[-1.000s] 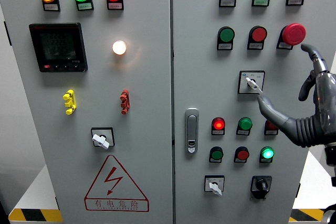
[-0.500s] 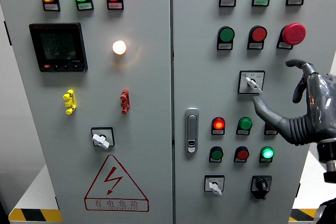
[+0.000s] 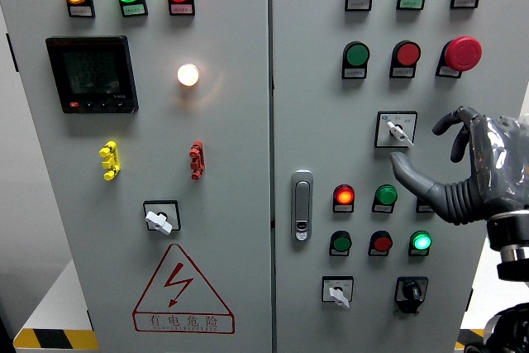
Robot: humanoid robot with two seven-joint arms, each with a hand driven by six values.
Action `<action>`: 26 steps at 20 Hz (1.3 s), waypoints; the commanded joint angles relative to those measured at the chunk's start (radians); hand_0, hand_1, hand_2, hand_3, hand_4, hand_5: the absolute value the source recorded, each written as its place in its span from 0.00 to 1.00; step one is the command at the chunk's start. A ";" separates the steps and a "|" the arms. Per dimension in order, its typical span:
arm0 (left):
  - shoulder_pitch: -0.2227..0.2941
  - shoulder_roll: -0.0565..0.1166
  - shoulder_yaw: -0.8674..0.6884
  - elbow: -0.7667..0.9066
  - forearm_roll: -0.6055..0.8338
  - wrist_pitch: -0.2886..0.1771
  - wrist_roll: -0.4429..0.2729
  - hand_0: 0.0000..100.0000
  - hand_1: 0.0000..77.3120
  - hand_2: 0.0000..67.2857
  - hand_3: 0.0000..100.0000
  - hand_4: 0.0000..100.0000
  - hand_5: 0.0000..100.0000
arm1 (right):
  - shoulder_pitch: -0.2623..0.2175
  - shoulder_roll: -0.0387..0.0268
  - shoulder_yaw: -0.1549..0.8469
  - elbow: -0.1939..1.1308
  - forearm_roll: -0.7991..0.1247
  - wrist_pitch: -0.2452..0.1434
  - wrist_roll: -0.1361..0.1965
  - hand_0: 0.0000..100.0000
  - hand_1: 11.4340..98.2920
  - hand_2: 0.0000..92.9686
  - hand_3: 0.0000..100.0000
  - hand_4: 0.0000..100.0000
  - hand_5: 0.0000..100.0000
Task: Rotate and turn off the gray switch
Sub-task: 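Close the right hand's fingers around the white switch lever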
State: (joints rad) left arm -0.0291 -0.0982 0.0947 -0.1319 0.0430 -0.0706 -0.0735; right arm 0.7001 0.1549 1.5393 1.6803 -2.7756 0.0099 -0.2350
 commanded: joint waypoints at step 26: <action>0.000 0.000 0.000 0.000 0.000 0.000 0.000 0.88 0.00 0.20 0.19 0.08 0.11 | 0.084 0.0016 -0.001 -0.143 0.033 -0.005 0.003 0.00 0.28 0.68 0.87 0.97 1.00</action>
State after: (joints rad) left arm -0.0291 -0.0982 0.0949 -0.1319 0.0429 -0.0706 -0.0736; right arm 0.7830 0.1565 1.5412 1.5381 -2.7427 0.0046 -0.2316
